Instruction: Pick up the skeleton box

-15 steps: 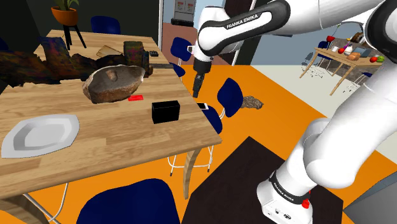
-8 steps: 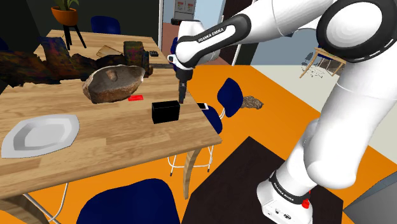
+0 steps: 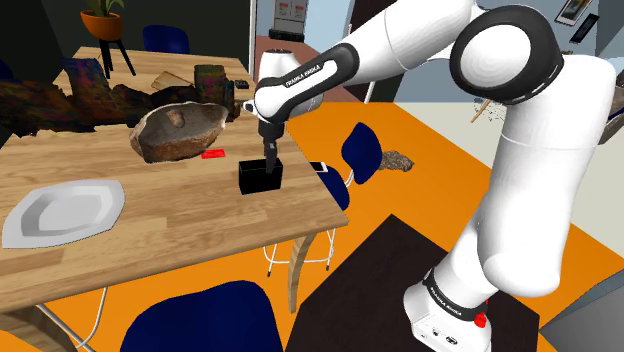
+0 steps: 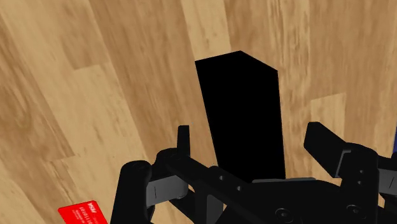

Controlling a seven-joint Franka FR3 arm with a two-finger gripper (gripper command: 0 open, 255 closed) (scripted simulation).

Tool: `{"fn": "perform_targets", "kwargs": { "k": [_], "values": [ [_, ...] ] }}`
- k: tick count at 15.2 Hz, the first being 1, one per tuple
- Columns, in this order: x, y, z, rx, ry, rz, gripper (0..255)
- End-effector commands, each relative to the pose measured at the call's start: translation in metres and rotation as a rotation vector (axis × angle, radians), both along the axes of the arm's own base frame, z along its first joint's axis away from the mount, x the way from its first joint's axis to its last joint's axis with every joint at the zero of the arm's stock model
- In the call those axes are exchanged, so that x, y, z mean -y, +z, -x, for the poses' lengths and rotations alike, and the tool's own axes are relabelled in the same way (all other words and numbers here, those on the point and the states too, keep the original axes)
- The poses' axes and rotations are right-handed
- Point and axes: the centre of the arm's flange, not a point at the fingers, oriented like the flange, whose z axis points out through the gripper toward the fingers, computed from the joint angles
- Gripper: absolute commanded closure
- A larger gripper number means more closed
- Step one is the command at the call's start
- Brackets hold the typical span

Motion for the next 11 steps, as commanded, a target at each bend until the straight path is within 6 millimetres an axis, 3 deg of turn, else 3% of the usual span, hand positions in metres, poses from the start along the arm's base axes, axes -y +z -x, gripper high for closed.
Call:
{"fn": "perform_targets", "kwargs": {
  "k": [1, 3, 5, 6, 11],
  "values": [
    [0.0, -0.01, -0.001, 0.001, 0.001, 0.0, 0],
    [0.0, -0.024, -0.001, 0.001, 0.001, 0.0, 0],
    [0.0, -0.024, -0.001, 0.001, 0.001, 0.0, 0],
    [0.0, -0.024, 0.0, 0.001, 0.001, 0.0, 255],
    [0.0, -0.024, 0.0, 0.001, 0.001, 0.0, 255]
  ]
}}
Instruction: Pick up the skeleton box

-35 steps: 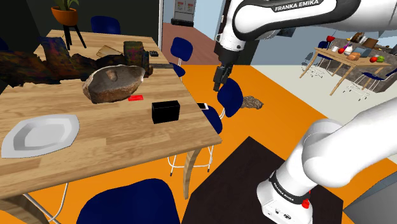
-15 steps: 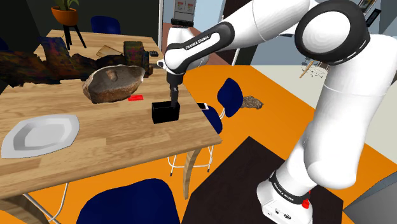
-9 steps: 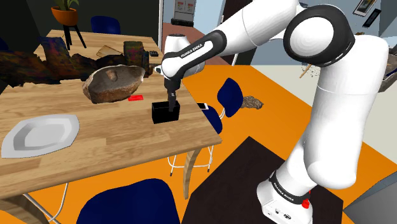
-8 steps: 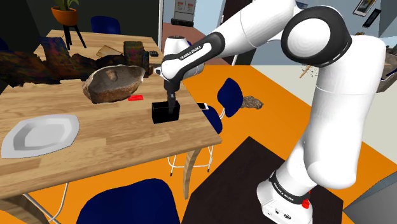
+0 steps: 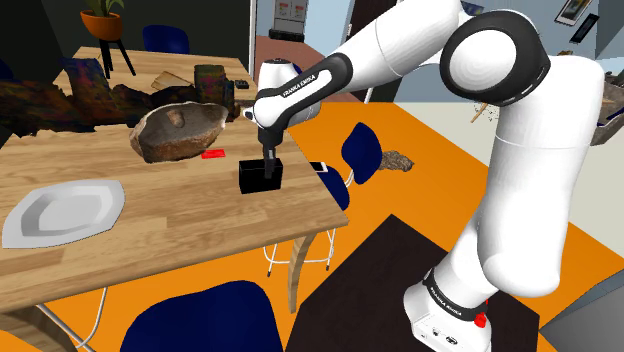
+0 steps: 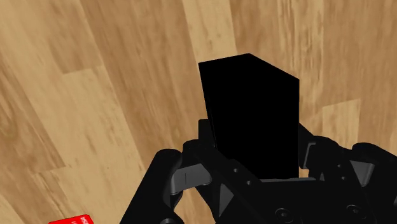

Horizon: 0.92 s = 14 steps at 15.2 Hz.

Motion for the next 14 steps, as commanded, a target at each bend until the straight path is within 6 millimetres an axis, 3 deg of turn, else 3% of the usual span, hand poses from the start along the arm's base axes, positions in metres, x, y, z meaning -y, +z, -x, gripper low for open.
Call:
{"fn": "perform_targets", "kwargs": {
  "k": [1, 4, 14],
  "values": [
    [0.0, 0.0, 0.0, 0.0, 0.0, 0.0, 255],
    [0.0, 0.0, 0.0, 0.0, 0.0, 0.0, 255],
    [0.0, 0.053, 0.0, 0.0, 0.0, 0.0, 255]
  ]
}}
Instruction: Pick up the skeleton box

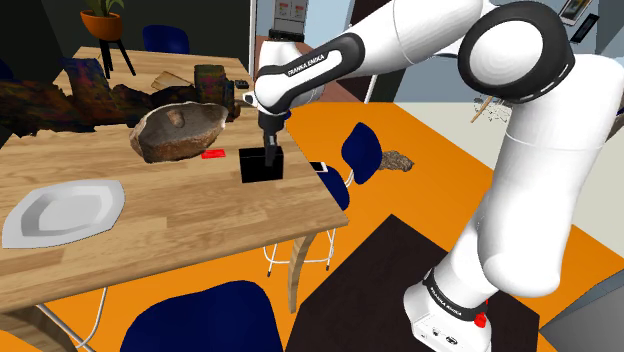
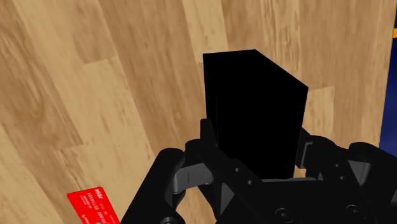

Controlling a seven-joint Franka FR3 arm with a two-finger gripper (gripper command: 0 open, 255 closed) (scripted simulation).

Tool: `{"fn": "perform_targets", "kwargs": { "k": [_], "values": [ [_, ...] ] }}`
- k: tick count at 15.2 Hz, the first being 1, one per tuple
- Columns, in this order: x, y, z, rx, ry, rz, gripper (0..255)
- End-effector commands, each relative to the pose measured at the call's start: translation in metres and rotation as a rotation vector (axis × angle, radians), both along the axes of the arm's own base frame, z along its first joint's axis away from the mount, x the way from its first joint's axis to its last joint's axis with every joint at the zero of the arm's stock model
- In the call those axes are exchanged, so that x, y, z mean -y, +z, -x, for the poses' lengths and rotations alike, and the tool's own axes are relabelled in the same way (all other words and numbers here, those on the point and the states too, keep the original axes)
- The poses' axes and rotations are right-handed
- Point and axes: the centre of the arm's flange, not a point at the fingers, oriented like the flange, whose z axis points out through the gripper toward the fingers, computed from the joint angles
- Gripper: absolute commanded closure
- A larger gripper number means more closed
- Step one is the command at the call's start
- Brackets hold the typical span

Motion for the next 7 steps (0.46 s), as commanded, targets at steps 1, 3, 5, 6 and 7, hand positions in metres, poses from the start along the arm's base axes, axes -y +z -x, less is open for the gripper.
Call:
{"fn": "perform_targets", "kwargs": {
  "k": [1, 3, 5, 6, 7],
  "values": [
    [0.0, 0.01, 0.001, 0.0, 0.0, 0.0, 255],
    [0.0, 0.02, 0.001, 0.0, 0.0, 0.0, 255],
    [0.0, 0.031, 0.001, 0.0, 0.0, 0.0, 255],
    [0.0, 0.032, 0.001, 0.0, 0.0, 0.0, 255],
    [0.0, 0.032, 0.001, 0.0, 0.0, 0.0, 255]
  ]
}}
